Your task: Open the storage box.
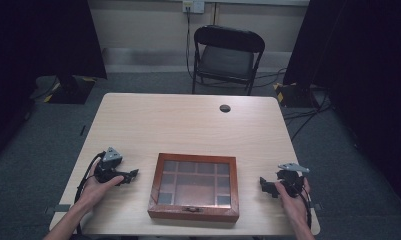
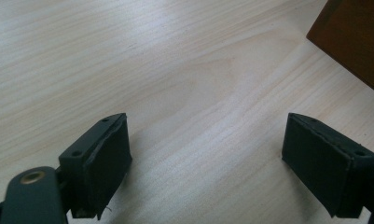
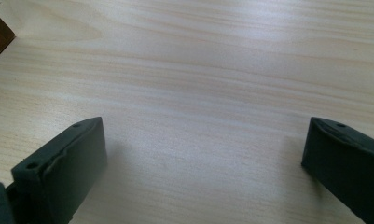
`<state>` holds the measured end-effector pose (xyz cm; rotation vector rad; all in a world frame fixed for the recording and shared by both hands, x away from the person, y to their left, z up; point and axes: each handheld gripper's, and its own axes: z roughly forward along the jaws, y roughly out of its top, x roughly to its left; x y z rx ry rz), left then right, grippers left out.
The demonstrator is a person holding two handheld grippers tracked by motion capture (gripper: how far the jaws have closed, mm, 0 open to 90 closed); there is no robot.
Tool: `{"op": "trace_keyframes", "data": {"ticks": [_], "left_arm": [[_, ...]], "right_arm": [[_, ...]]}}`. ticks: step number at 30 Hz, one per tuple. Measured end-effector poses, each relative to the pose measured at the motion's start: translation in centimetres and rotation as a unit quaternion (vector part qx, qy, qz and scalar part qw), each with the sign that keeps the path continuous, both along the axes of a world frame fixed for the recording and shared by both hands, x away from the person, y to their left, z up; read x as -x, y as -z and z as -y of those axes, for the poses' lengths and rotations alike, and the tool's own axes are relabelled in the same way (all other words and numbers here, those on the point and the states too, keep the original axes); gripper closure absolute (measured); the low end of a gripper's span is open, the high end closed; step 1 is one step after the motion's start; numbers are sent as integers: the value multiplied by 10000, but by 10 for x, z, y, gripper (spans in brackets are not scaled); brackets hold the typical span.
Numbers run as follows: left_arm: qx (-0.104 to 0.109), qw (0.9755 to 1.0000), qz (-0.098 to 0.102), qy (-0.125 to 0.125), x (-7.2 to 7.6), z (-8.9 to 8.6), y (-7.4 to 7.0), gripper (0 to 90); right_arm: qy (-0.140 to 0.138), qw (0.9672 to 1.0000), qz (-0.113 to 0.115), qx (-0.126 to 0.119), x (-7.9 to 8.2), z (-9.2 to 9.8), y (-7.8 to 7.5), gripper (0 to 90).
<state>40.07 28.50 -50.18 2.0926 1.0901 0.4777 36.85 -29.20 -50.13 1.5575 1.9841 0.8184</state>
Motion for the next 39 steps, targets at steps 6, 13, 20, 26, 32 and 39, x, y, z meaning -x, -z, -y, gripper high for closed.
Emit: {"op": "trace_keyframes", "data": {"ticks": [6, 13, 20, 26, 32, 39], "left_arm": [[91, 9999, -117, -25, 1, -2, -3, 177], [257, 9994, -231, 61, 4, -5, -13, 217], [702, 9964, -251, 401, 12, 5, -27, 277], [795, 9940, -78, 746, 21, 19, -38, 312], [1098, 9886, -32, 1029, 25, 33, -47, 352], [1127, 9830, -10, 1447, 21, 51, -54, 372]], "right_arm": [[1, 10000, 1, 2, 0, 0, 0, 0], [0, 10000, 2, 1, 0, 0, 0, 0], [-9, 10000, 4, 1, 0, 0, 0, 0], [-9, 10000, 3, 1, 0, 0, 0, 0], [-8, 10000, 2, 1, 0, 0, 0, 0], [-6, 10000, 3, 0, 0, 0, 0, 0]]}}
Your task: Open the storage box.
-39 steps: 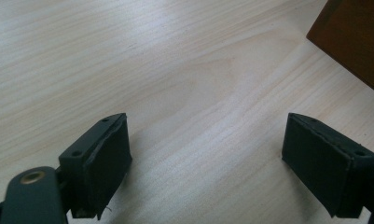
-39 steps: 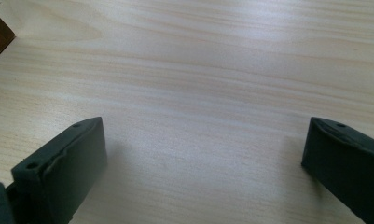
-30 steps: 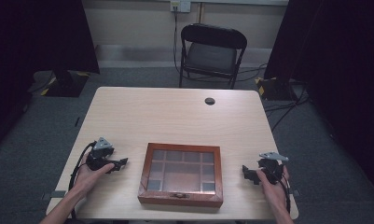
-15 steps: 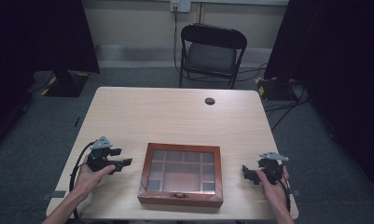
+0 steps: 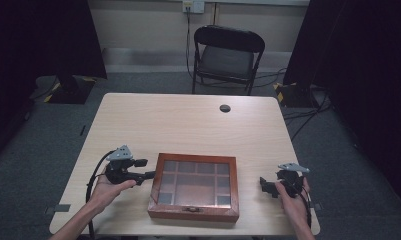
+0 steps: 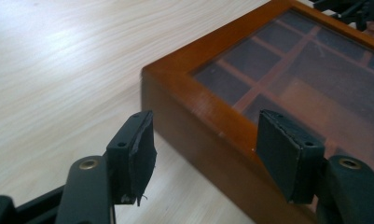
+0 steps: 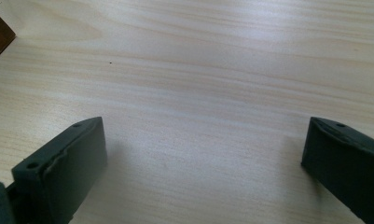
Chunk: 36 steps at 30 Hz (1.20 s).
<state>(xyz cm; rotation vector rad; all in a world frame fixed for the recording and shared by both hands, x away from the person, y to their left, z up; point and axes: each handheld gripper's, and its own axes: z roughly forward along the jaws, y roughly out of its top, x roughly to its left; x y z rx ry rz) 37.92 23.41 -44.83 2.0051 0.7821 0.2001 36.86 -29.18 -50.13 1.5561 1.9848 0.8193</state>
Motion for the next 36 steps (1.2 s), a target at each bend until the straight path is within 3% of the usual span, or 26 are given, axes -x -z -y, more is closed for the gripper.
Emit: {"op": "trace_keyframes", "data": {"ticks": [3, 6, 9, 13, 18, 19, 22, 25, 28, 34, 36], "left_arm": [[46, 9998, 90, 199, 0, 11, -6, 374], [137, 9996, 83, 218, 1, 19, -7, 392], [209, 9983, 97, 528, 6, 40, -11, 388], [286, 9972, 157, 674, 8, 57, -19, 389], [379, 9955, 147, 853, 12, 70, -25, 454], [347, 9940, 113, 1029, 16, 76, -25, 470], [337, 9924, 104, 1181, 20, 80, -23, 516], [525, 9878, 52, 1463, 27, 84, -22, 578], [601, 9849, -18, 1624, 30, 86, -20, 638], [522, 9788, -299, 1959, 38, 98, -11, 677], [505, 9780, -355, 1992, 39, 100, -10, 681]], "right_arm": [[-2, 10000, 0, 2, 0, 0, 0, 0], [-3, 10000, 1, 2, 0, 0, 0, 0], [-1, 10000, -3, 1, 0, 0, 0, 0], [-7, 10000, -1, 0, 0, 0, 0, 0], [-7, 10000, 0, 1, 0, 0, 0, 0], [-4, 10000, -1, 2, 0, 0, 0, 0], [-2, 10000, -2, 2, 0, 0, 0, 0], [-7, 10000, -1, 1, 0, 0, 0, 0], [-1, 10000, -2, 1, 0, 0, 0, 0], [-8, 10000, 0, 1, 0, 0, 0, 0], [-7, 10000, 0, 1, 0, 0, 0, 0]]}}
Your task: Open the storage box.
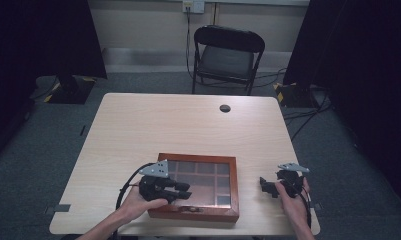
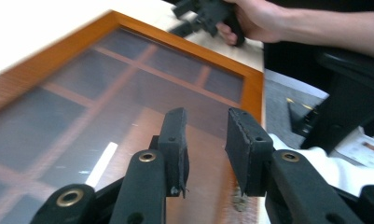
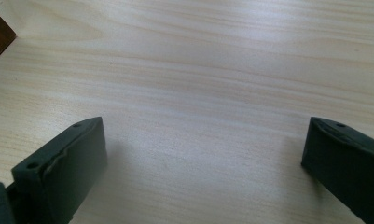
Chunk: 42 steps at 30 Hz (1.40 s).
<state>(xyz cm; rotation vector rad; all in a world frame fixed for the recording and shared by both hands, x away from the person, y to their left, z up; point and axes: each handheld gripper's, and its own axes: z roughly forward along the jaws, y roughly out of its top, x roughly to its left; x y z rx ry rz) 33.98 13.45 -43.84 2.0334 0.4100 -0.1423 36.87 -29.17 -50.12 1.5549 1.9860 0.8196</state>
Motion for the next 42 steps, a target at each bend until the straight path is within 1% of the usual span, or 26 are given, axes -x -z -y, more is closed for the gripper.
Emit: {"op": "trace_keyframes", "data": {"ticks": [2, 4, 6, 7, 8, 9, 10, 11, 12, 13, 15, 18, 19, 20, 21, 26, 27, 28, 31, 34, 36, 38, 39, 42], "left_arm": [[-54, 9998, -85, 169, 4, 5, 1, 704], [-84, 9996, -86, 264, 7, 7, 1, 727], [-78, 9995, -103, 305, 8, 8, 1, 744], [-135, 9992, -100, 356, 10, 10, 1, 751], [-135, 9992, -100, 356, 10, 10, 1, 760], [-166, 9988, -128, 453, 12, 13, 1, 768], [-213, 9985, -120, 494, 13, 14, 2, 776], [-197, 9982, -148, 548, 13, 16, 3, 778], [-223, 9980, -164, 573, 13, 17, 4, 781], [-291, 9977, -144, 593, 14, 18, 4, 783], [-266, 9979, -130, 583, 15, 19, 5, 786], [-295, 9978, -121, 573, 14, 19, 5, 787], [-389, 9977, -108, 541, 13, 19, 7, 787], [-386, 9977, -111, 550, 14, 19, 8, 787], [-442, 9974, -85, 566, 14, 20, 8, 787], [-502, 9971, -23, 573, 16, 22, 8, 807], [-507, 9970, -48, 584, 15, 23, 8, 808], [-535, 9967, -39, 602, 15, 23, 8, 809], [-524, 9969, -31, 588, 15, 27, 8, 813], [-490, 9973, -170, 523, 12, 32, 8, 818], [-499, 9973, -129, 523, 11, 35, 8, 821], [-540, 9970, -132, 548, 10, 35, 7, 822], [-540, 9968, -187, 565, 9, 35, 7, 823], [-574, 9965, -181, 581, 8, 35, 7, 824]], "right_arm": [[4, 10000, -2, 1, 0, 0, 0, 0], [4, 10000, -3, 0, 0, 0, 0, 0], [0, 10000, -1, 0, 0, 0, 0, 0], [3, 10000, -2, 0, 0, 0, 0, 0], [4, 10000, -3, 0, 0, 0, 0, 0], [3, 10000, -3, 1, 0, 0, 0, 0], [2, 10000, -3, 0, 0, 0, 0, 0], [2, 10000, -2, 1, 0, 0, 0, 0], [2, 10000, -2, 0, 0, 0, 0, 0], [3, 10000, -3, 7, 0, 0, 0, 0], [-1, 10000, -4, 5, 0, 0, 0, 0], [-3, 10000, -5, 5, 0, 0, 0, 0], [-3, 10000, -5, 4, 0, 0, 0, 0], [-3, 10000, -5, 5, 0, 0, 0, 0], [-4, 10000, -4, 4, 0, 0, 0, 0], [-8, 10000, -1, 8, 0, 0, 0, 0], [-7, 10000, -1, 6, 0, 0, 0, 0], [-8, 10000, -1, 7, 0, 0, 0, 0], [-10, 10000, -2, 8, 0, 0, 0, 0], [-18, 10000, -1, 11, 0, 0, 0, 0], [-22, 10000, -2, 10, -1, 0, 0, 0], [-24, 10000, -1, 12, -1, 0, 0, 0], [-25, 10000, 0, 12, -1, 0, 0, 0], [-26, 10000, 0, 10, 0, 0, 0, 0]]}}
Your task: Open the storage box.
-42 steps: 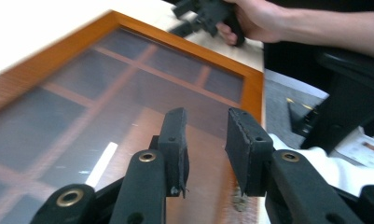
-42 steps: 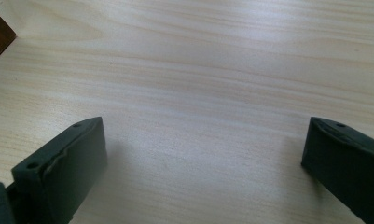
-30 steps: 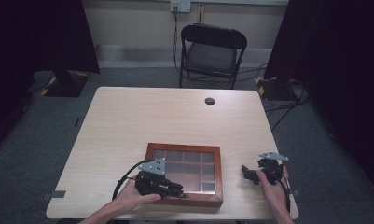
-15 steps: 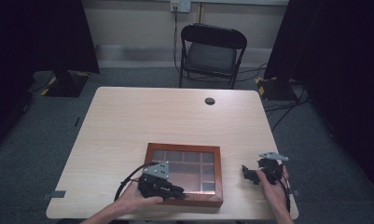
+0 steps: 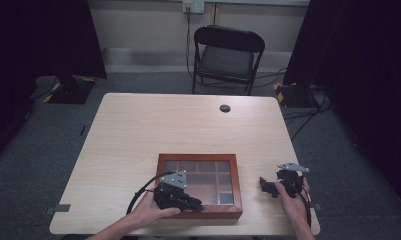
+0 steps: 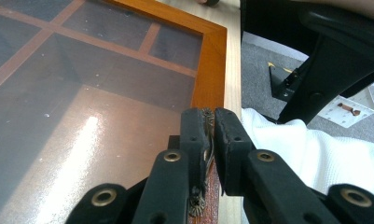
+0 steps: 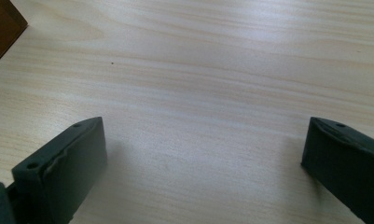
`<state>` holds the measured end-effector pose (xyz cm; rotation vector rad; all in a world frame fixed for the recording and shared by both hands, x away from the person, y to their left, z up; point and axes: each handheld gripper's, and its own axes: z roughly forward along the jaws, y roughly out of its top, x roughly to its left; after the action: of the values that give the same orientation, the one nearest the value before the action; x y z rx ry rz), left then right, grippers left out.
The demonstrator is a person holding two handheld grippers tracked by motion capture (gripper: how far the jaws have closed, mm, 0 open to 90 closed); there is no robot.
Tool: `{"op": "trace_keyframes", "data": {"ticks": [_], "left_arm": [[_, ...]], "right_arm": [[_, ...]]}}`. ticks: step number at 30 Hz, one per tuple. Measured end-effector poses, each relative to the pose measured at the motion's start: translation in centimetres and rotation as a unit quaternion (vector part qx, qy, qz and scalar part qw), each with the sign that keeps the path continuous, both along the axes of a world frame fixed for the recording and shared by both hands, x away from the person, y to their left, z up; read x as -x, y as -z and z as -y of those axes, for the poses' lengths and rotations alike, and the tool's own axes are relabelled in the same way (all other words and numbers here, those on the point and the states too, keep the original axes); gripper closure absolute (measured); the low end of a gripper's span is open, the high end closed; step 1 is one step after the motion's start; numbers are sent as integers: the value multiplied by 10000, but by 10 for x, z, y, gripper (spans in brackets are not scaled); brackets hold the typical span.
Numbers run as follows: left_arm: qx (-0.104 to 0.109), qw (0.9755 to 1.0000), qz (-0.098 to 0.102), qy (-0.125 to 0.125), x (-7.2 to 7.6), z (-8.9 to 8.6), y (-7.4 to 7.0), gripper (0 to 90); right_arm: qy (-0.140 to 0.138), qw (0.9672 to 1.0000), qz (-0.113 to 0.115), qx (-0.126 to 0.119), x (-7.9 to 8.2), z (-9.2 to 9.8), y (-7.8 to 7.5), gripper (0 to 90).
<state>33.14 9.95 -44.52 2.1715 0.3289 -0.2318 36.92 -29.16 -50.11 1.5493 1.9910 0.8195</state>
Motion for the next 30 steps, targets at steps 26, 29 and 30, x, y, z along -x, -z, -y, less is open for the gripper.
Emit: {"op": "trace_keyframes", "data": {"ticks": [26, 29, 30], "left_arm": [[27, 10000, -38, -6, -3, -2, -20, 822], [57, 10000, -56, -29, -3, -2, -20, 823], [57, 10000, -56, -29, -3, -2, -20, 823]], "right_arm": [[-2154, 9748, -20, -584, 21, -39, -22, 161], [-2341, 9701, 36, -645, 25, -45, -25, 158], [-2341, 9701, 36, -645, 25, -45, -25, 158]]}}
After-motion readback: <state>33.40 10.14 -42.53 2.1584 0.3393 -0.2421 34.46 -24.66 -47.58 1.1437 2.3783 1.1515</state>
